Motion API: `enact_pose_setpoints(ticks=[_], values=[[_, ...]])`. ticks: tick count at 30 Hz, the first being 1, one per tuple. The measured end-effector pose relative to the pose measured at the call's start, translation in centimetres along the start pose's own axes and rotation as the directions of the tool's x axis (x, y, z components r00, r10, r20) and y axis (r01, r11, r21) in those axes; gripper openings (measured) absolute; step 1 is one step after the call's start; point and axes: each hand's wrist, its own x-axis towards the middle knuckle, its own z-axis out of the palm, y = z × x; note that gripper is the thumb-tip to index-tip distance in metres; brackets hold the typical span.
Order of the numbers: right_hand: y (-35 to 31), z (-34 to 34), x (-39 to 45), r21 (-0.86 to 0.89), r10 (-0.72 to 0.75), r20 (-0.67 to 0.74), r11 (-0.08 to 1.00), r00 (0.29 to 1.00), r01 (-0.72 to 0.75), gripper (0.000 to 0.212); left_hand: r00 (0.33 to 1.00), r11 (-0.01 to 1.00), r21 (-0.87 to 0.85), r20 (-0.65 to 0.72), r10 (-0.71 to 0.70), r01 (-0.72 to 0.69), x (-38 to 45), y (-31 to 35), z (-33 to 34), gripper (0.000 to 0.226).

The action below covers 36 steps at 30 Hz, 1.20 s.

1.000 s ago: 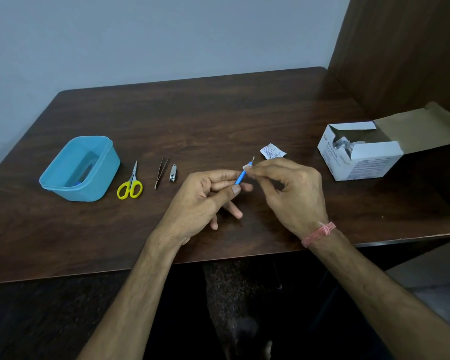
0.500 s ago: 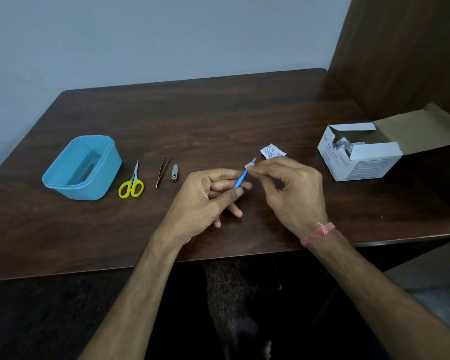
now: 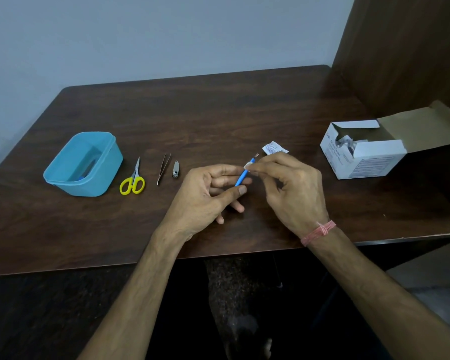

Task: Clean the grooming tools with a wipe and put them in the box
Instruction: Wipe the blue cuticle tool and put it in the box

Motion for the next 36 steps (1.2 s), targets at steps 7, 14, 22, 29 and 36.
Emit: enact_pose_setpoints(ticks=[7, 14, 22, 29, 36], values=[[0.06, 0.04, -0.15, 0.003, -0.014, 0.010, 1.000, 1.000, 0.014, 0.034, 1.000, 1.000, -0.015, -0.002, -0.013, 0.013, -0.03, 0.02, -0.04, 0.035], [-0.03, 0.02, -0.24, 0.006, -0.031, 0.029, 1.000, 0.999, 0.031, 0.033, 1.000, 1.000, -0.022, -0.002, -0.016, 0.016, -0.03, 0.07, 0.12, 0.037], [0.00, 0.03, -0.07, 0.025, -0.018, 0.035, 1.000, 0.999, 0.017, 0.034, 1.000, 0.998, -0.054, -0.010, 0.009, -0.010, -0.36, 0.64, 0.19, 0.070], [-0.35, -0.02, -0.09, -0.014, -0.059, 0.023, 0.998, 0.998, 0.059, 0.035, 1.000, 0.999, -0.049, -0.013, 0.005, -0.006, -0.28, 0.72, 0.13, 0.070], [-0.40, -0.06, -0.06, 0.022, -0.059, 0.058, 0.998, 0.997, 0.058, 0.035, 1.000, 0.999, -0.049, -0.024, -0.006, 0.005, -0.32, 0.76, 0.14, 0.071]])
